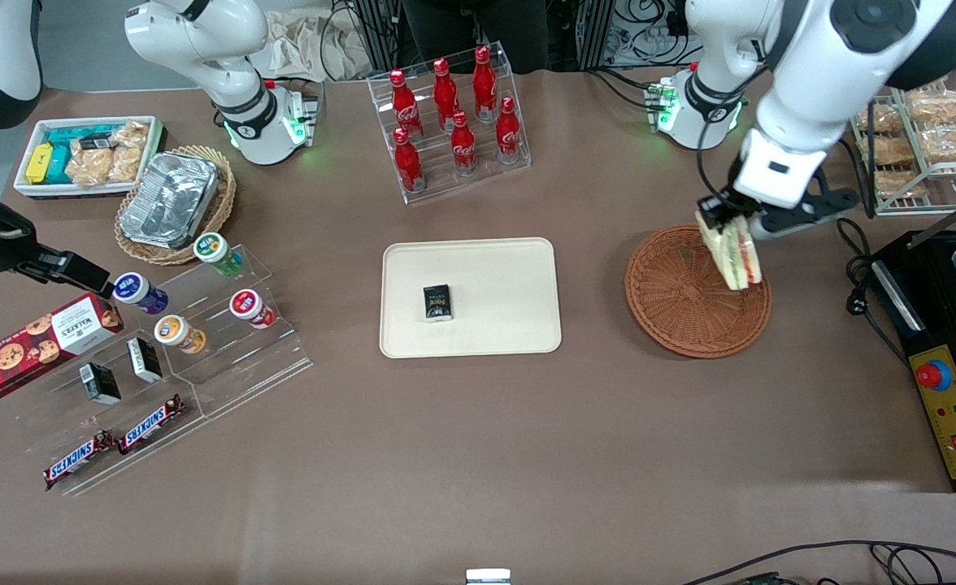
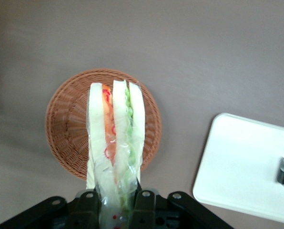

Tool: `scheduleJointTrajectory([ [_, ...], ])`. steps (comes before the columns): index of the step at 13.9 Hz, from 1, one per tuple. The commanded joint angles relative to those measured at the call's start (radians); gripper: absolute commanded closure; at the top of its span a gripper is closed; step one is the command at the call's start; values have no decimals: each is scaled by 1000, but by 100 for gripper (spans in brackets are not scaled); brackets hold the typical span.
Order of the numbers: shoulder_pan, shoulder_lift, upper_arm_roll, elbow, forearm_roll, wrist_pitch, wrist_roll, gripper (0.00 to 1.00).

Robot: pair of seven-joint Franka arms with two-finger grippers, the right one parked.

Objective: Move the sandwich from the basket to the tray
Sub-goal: 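Carry the sandwich with the left gripper over the white tray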

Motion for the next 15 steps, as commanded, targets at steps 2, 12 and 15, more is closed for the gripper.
scheduleJointTrajectory([
  [2,-38,85,-118,39,-25,24,-22,100],
  [12,-274,402,-157,19,68,453,-296,100],
  [15,-284,513,-157,-1,107,533,-282,100],
])
